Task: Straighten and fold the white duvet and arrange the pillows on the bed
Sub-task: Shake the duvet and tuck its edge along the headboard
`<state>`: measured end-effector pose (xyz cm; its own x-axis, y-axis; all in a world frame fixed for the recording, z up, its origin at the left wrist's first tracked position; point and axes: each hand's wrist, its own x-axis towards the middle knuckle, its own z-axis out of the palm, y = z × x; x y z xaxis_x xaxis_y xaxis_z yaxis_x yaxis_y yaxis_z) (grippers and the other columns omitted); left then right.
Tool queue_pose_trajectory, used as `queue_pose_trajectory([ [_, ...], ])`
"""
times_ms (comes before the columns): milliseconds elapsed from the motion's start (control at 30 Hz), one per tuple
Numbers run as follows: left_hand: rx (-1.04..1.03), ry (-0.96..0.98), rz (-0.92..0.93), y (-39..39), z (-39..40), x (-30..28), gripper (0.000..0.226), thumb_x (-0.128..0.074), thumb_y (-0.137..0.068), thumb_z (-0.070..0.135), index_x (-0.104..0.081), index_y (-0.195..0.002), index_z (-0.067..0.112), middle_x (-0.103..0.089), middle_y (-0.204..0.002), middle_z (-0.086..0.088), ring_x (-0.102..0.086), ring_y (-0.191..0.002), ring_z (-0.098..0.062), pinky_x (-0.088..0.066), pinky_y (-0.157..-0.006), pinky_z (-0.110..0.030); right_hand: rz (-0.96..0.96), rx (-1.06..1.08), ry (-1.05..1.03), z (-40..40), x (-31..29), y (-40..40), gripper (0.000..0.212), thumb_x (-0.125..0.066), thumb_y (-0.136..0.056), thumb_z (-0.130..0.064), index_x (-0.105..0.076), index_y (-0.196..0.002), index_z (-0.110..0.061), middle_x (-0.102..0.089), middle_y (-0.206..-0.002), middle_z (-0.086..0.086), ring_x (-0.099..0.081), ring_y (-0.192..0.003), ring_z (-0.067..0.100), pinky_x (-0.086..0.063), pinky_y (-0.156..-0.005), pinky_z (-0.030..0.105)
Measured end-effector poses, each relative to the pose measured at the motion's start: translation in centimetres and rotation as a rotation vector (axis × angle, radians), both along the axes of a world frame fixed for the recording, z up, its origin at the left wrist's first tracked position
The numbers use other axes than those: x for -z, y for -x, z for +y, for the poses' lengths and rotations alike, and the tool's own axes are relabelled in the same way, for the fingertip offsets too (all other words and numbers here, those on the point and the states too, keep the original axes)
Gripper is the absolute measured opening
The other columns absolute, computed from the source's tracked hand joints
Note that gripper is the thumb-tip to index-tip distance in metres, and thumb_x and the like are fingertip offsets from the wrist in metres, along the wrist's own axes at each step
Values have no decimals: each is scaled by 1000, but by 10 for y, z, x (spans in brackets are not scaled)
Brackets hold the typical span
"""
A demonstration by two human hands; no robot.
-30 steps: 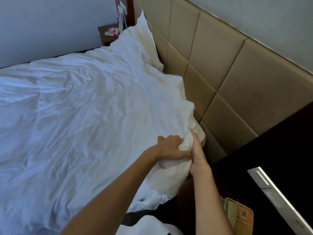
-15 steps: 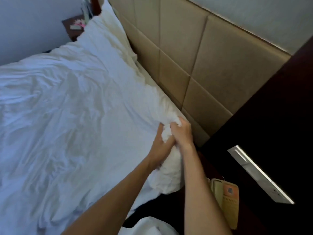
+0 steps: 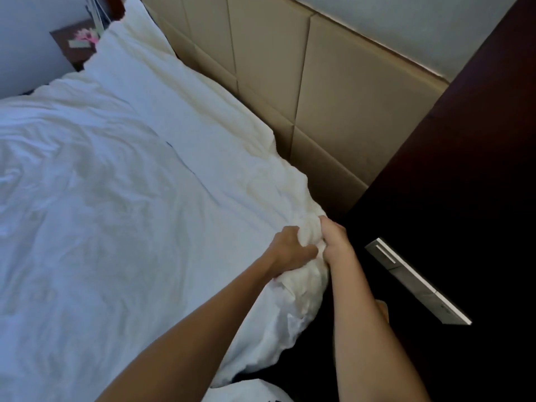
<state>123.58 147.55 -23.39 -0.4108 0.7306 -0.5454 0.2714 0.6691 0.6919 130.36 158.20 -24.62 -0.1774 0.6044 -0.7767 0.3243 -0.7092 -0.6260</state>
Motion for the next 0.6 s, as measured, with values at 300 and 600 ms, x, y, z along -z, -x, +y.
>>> queue_pose_trajectory([
  [300, 262, 5, 234, 14, -16, -9, 45, -62, -91, 23, -50, -134, 16, -64, -118, -8, -60, -90, -18, -53, -77, -29, -17, -435, 185, -29, 8, 7, 76, -72, -58, -76, -66, -114, -25, -68, -111, -2, -62, -111, 25, -49, -100, 46],
  [600, 76, 32, 79, 27, -77, 6, 109, -74, -78, 40, 5, -152, 44, -45, -138, -6, -55, -115, -27, -50, -96, -38, -31, -102, 27, -38, -3, 34, 33, -64, -84, -7, -55, -116, -4, -64, -96, 15, -62, -75, 29, -48, -54, 30],
])
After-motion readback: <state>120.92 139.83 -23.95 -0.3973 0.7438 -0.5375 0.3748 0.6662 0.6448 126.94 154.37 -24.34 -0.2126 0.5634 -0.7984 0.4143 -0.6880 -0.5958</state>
